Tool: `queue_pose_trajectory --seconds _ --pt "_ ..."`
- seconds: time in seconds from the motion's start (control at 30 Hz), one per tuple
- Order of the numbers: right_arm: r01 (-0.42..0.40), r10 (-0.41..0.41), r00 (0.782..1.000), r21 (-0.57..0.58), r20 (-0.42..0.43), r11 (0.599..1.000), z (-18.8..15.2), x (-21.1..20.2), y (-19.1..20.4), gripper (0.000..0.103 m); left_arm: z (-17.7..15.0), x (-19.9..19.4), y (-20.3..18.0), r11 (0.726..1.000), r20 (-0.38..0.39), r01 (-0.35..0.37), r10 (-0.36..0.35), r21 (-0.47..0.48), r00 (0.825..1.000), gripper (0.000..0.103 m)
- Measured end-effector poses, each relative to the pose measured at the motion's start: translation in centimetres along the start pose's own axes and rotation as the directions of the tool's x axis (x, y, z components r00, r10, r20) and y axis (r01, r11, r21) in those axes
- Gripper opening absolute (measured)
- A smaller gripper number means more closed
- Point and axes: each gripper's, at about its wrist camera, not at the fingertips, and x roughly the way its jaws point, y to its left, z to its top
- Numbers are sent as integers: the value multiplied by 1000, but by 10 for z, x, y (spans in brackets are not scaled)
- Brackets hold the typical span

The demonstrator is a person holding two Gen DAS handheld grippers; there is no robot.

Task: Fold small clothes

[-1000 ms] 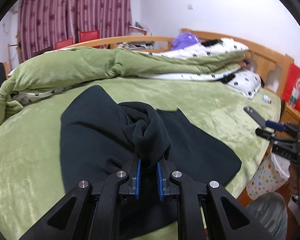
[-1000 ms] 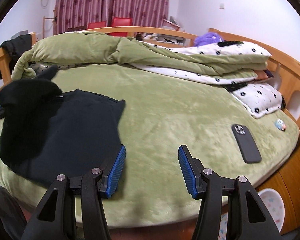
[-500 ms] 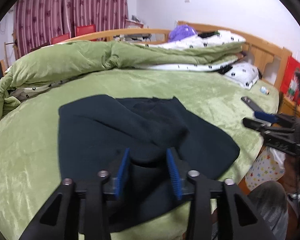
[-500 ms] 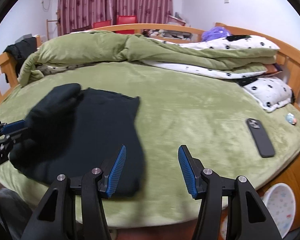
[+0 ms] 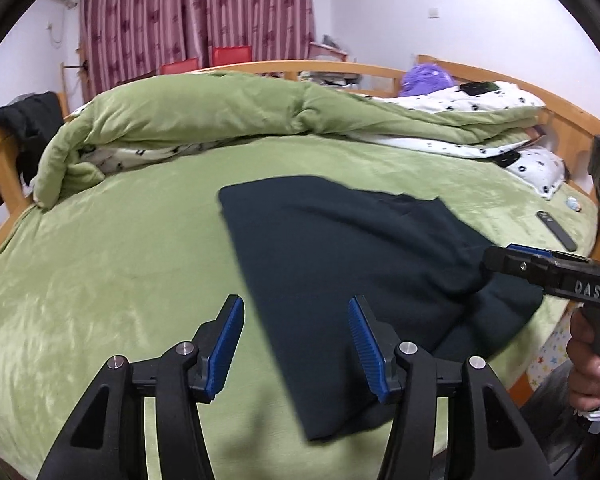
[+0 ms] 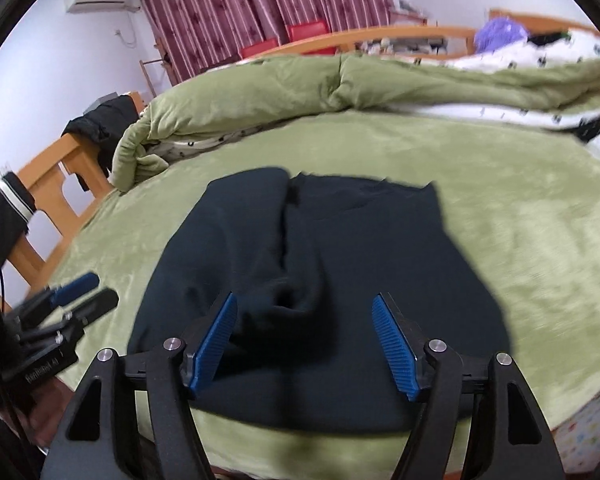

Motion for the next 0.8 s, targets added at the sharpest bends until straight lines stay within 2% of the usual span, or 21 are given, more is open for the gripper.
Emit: queue_pose_trajectory --seconds 0.07,0.17,0.2,0.23,0.27,0.33,0.43,0.57,0.7,0.8 --pt "-12 12 1000 17 -28 1000 1 17 6 69 -4 4 11 1000 -14 -12 12 -16 1000 52" --pt "19 -17 997 23 -77 1000 4 49 14 69 -7 9 26 999 -29 -22 21 -36 999 52" --pt "22 -20 996 25 -87 999 6 56 15 66 -8 10 31 999 -30 -30 29 -39 999 52" --pt "21 -19 995 27 -94 999 6 63 16 54 -8 11 35 998 -32 -34 33 -45 999 52" --pt "20 -17 995 25 -100 999 7 68 17 47 -9 13 40 998 -36 -36 34 -56 999 52" --pt "32 -32 995 0 -99 999 10 75 23 27 -10 16 49 995 -45 -32 28 -89 999 52" --pt "46 -51 998 -96 -44 994 14 67 37 21 -13 22 63 985 -61 -8 -2 -170 998 54" --pt "50 -43 998 -177 40 983 22 45 48 18 -17 30 75 965 -79 13 -35 -260 996 55" --pt "35 -15 994 -179 111 983 33 14 46 17 -17 34 74 961 -93 -2 -24 -278 995 55" --pt "59 -24 982 -182 188 981 39 -12 40 16 -15 33 70 962 -86 6 -31 -274 996 55"
